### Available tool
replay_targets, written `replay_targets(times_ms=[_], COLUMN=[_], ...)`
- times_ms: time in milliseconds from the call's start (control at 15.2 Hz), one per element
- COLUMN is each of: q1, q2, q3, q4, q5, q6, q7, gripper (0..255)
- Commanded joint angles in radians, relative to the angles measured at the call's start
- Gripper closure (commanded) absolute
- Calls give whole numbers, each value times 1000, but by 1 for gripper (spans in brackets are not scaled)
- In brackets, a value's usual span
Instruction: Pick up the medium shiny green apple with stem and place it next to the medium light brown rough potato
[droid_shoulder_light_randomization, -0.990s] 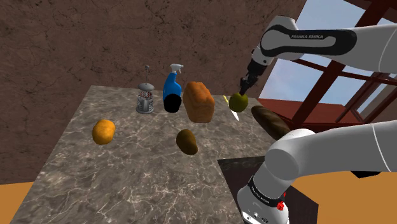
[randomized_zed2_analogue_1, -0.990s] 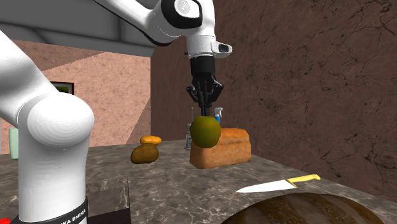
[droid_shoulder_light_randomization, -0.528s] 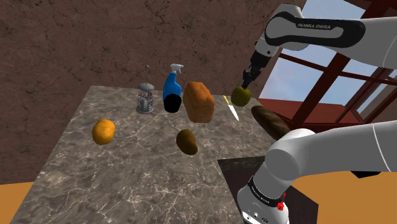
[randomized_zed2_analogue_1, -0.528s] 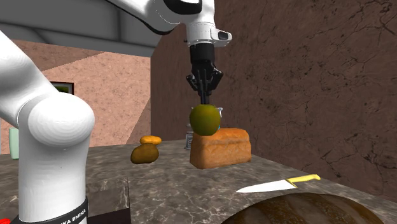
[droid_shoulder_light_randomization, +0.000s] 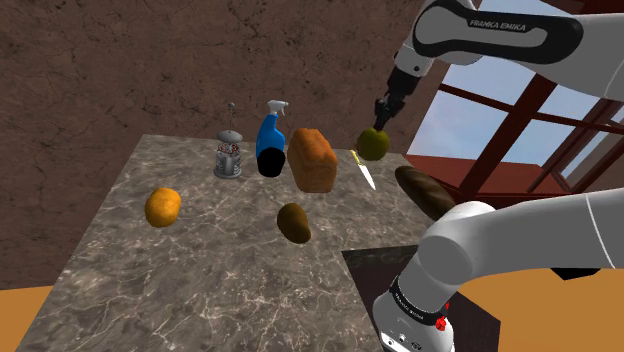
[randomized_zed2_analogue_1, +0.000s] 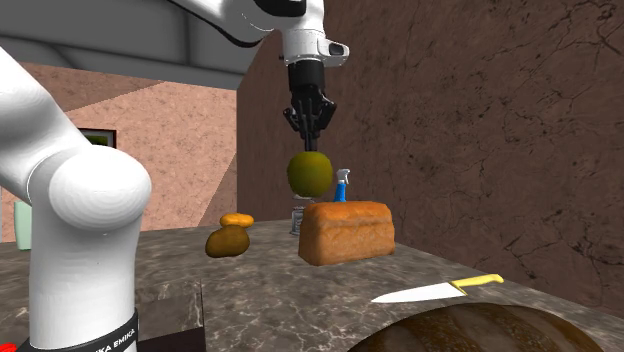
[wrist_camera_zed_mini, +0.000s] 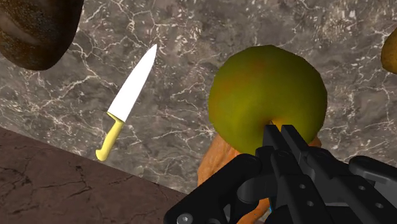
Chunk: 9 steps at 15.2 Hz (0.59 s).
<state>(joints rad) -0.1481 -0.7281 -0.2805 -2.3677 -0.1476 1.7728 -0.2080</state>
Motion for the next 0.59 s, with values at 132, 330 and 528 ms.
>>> replay_targets(times_ms=[132,330,528], q1=[35,64,91], q2=[22,46,81], q3=[79,139,198], q4=[-5,3,22], q5=[45,78,109], q6=[21,34,48], q7=[93,163,232], gripper=[255,255,255])
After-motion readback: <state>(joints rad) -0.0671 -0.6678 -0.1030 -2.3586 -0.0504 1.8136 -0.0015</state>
